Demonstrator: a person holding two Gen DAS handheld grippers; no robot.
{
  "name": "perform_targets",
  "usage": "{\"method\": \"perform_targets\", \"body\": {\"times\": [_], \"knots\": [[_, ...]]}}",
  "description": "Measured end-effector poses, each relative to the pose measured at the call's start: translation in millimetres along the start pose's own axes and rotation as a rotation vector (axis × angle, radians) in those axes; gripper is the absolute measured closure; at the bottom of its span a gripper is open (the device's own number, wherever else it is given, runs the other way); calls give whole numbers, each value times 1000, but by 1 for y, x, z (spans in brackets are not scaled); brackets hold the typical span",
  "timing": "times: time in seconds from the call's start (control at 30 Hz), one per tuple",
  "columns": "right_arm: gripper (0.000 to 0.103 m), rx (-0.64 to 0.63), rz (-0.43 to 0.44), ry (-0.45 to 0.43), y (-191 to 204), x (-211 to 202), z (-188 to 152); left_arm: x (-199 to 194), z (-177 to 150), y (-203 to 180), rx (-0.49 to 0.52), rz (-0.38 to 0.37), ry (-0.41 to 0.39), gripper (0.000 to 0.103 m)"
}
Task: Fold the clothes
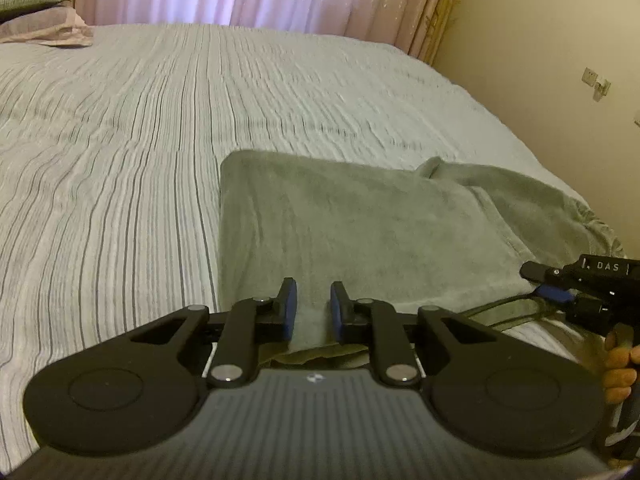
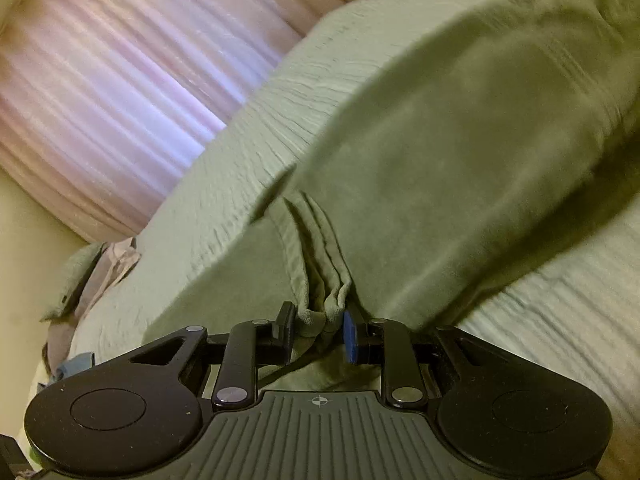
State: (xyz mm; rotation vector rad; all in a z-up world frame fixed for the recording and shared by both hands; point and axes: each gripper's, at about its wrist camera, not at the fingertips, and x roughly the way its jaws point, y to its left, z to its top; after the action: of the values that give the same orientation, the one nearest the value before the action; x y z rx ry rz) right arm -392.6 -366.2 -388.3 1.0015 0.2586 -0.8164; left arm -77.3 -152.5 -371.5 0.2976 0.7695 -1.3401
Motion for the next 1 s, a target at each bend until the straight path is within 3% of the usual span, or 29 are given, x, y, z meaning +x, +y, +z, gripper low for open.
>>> {"method": "perform_targets", "body": {"times": [0.13,0.2,0.23,0.3,0.37,0.47,0.53,0.63,0.73,0.83,0.9,1.0], "knots": [[76,-88,-34,34,11,2,3,1,8,-3,52,13,27,89],[53,-142,-68,13,19,-6,9,-7,18,-3,56,-7,6,89],[51,-191,-94,-34,26,-14,11,-11,23,-2,52,-21,-11,89],[51,-291,-112,-103,41,-26,14,-15,36,1,45,-30,-43,89],[52,-368,-89,-113,54,-26,14,-10,46,3,45,-9,-52,89],[52,-452,-71,-48,67,-10,5,11,42,5,34,14,11,89],[52,-504,-105,17,66,6,-10,29,28,4,31,28,55,89],[53,-558,-166,99,60,22,-22,36,15,-3,81,68,41,89],[53,-562,-200,157,61,26,-17,31,33,0,52,21,50,91],[53,-571,-215,79,77,23,6,28,58,12,9,-20,-12,91],[53,-585,-182,24,86,24,15,40,73,15,19,15,-23,91],[53,-588,-138,22,93,49,24,65,86,19,12,27,-1,91]]}}
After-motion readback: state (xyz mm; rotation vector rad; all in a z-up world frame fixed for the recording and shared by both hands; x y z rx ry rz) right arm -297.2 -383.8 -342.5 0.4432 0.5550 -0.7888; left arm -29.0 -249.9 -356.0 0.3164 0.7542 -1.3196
